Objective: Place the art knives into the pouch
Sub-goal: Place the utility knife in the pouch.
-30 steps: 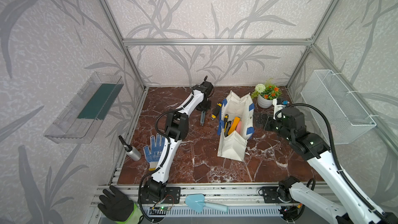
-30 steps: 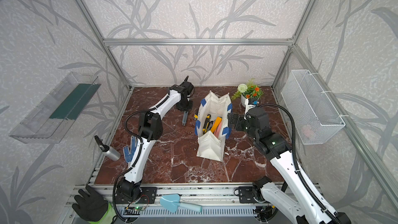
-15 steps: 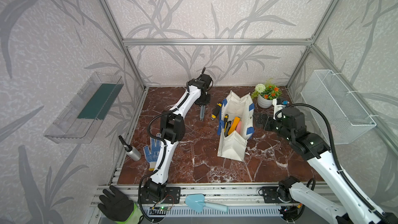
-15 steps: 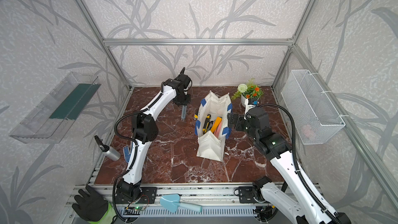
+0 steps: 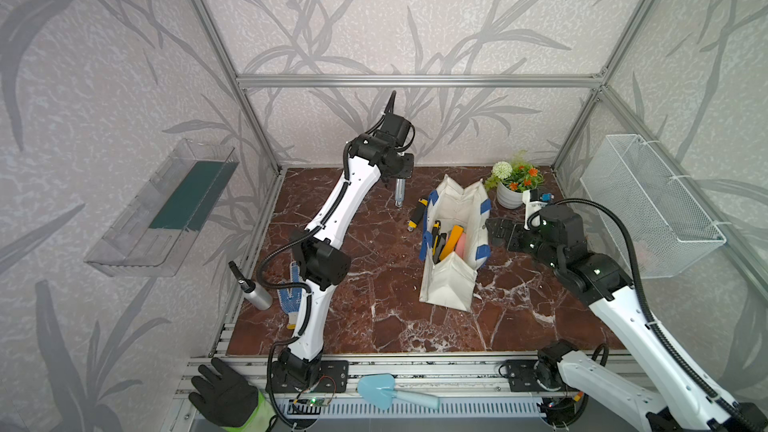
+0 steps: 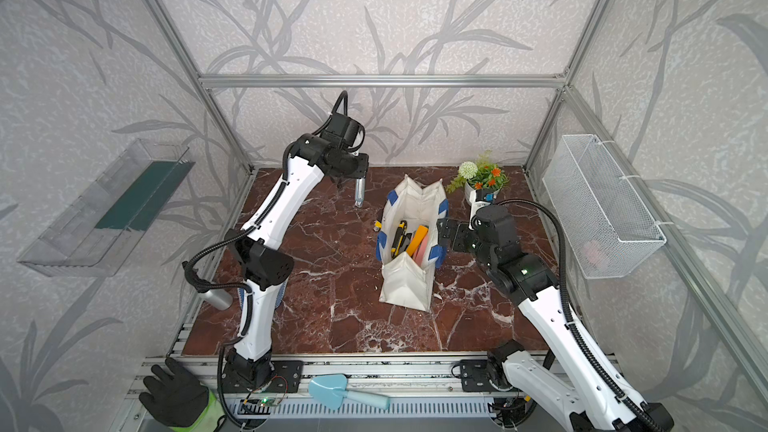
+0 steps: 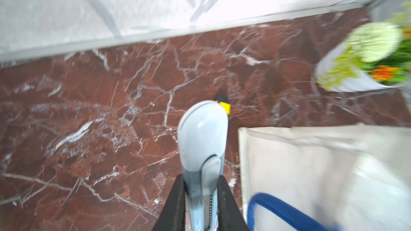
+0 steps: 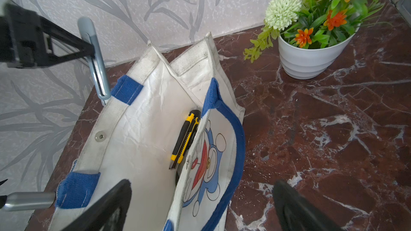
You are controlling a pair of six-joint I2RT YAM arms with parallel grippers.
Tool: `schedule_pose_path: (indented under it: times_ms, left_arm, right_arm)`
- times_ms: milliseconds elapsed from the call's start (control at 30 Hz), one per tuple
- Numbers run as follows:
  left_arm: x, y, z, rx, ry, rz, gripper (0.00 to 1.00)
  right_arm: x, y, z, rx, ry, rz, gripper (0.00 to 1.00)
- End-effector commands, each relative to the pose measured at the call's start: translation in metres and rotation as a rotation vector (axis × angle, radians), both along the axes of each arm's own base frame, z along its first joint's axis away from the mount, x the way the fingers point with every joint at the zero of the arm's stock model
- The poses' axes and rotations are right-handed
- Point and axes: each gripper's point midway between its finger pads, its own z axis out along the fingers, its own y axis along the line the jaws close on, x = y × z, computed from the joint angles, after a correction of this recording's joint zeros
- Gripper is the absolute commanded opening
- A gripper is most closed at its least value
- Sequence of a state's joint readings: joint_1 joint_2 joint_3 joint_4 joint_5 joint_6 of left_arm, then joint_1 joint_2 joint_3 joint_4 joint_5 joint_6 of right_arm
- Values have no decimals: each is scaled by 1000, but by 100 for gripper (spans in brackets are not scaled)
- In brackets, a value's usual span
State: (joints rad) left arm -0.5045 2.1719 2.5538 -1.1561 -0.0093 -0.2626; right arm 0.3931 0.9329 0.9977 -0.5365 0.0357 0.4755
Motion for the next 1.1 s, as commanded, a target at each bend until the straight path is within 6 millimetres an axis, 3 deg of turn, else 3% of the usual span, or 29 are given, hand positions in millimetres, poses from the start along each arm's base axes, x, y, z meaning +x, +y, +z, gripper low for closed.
schedule_pose_path:
  times_ms: [0, 100, 233, 367, 567, 733, 1067]
  left_arm:
    - [-19, -20, 45, -50, -98, -88, 20]
    - [-34, -36, 58, -76, -116, -146, 20]
    - [-54, -55, 60, -102, -98, -222, 20]
    - [-75, -81, 52, -129, -63, -306, 20]
    - [-97, -104, 39, -148, -3, -361, 21]
    - [-108, -112, 41, -135, -11, -380, 21]
    - [-106, -105, 87, -132, -163, -371, 20]
  right_arm:
    - [2, 3, 4, 3, 22, 10, 99]
    - [6, 6, 9, 27, 26, 5, 99]
    - [10, 7, 15, 30, 10, 4, 99]
    - [6, -2, 8, -19, 27, -17, 99]
    - [-1, -7, 3, -21, 38, -33, 99]
    - [-6, -8, -4, -21, 57, -30, 99]
    - [-8, -5, -9, 11, 66, -27, 99]
